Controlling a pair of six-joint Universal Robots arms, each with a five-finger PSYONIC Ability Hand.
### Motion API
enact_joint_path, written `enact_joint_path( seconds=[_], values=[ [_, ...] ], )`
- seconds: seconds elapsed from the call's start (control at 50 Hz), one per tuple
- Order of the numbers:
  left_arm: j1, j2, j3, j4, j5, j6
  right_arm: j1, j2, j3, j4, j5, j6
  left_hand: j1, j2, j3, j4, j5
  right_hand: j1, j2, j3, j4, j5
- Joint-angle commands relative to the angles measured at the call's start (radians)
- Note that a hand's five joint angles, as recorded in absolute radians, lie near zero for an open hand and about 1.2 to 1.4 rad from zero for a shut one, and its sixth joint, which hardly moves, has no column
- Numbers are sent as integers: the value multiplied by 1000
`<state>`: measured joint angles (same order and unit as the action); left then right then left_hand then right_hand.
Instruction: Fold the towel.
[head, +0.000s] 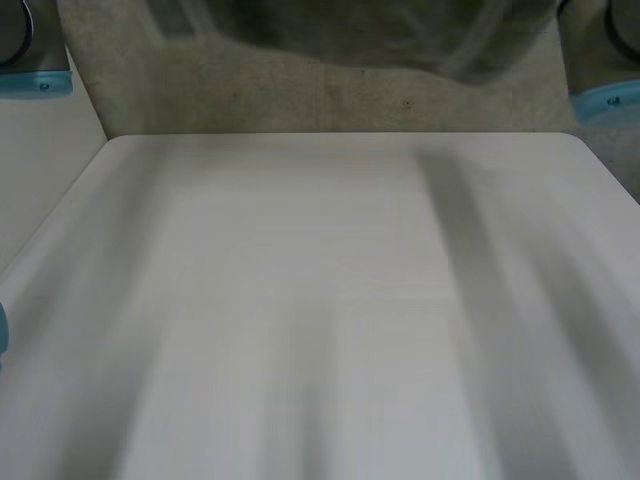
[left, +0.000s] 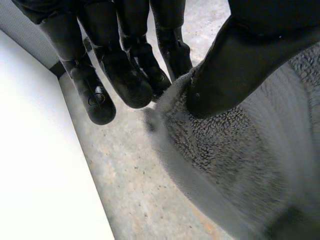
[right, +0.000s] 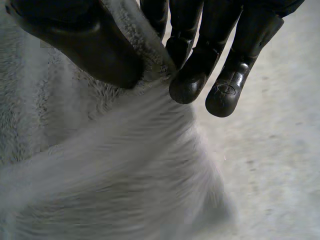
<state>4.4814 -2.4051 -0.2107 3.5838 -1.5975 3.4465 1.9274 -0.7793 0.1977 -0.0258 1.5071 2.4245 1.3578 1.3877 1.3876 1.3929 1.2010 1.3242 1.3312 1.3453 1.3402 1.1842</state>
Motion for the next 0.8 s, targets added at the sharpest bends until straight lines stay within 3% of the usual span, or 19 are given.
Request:
enact_joint_path(
  seconds=[0.02, 0.14, 0.28, 0.5, 0.68, 0.8],
  values=[
    [1, 34, -277, -7, 54, -23, -18, 35, 115, 92, -77, -7, 38, 9, 9, 3, 21, 72, 65, 51, 56, 37],
    [18, 58, -603, 1, 171, -49, -18, 69, 297, 165, -114, -24, 38, 9, 9, 3, 21, 72, 65, 51, 56, 37],
    [41, 47, -910, 59, 297, -18, -16, 104, 587, 138, -169, -111, 38, 9, 9, 3, 21, 72, 65, 51, 56, 37],
    [105, 81, -1076, 44, 311, 161, -13, 75, 761, 107, -163, -144, 38, 9, 9, 3, 21, 72, 65, 51, 56, 37],
    [177, 247, -1170, -23, 309, 135, -21, -156, 988, 95, -173, -131, 38, 9, 9, 3, 21, 72, 65, 51, 56, 37],
    [205, 314, -1242, -34, 314, 100, -21, -202, 1065, 95, -168, -105, 38, 9, 9, 3, 21, 72, 65, 51, 56, 37]
  ],
)
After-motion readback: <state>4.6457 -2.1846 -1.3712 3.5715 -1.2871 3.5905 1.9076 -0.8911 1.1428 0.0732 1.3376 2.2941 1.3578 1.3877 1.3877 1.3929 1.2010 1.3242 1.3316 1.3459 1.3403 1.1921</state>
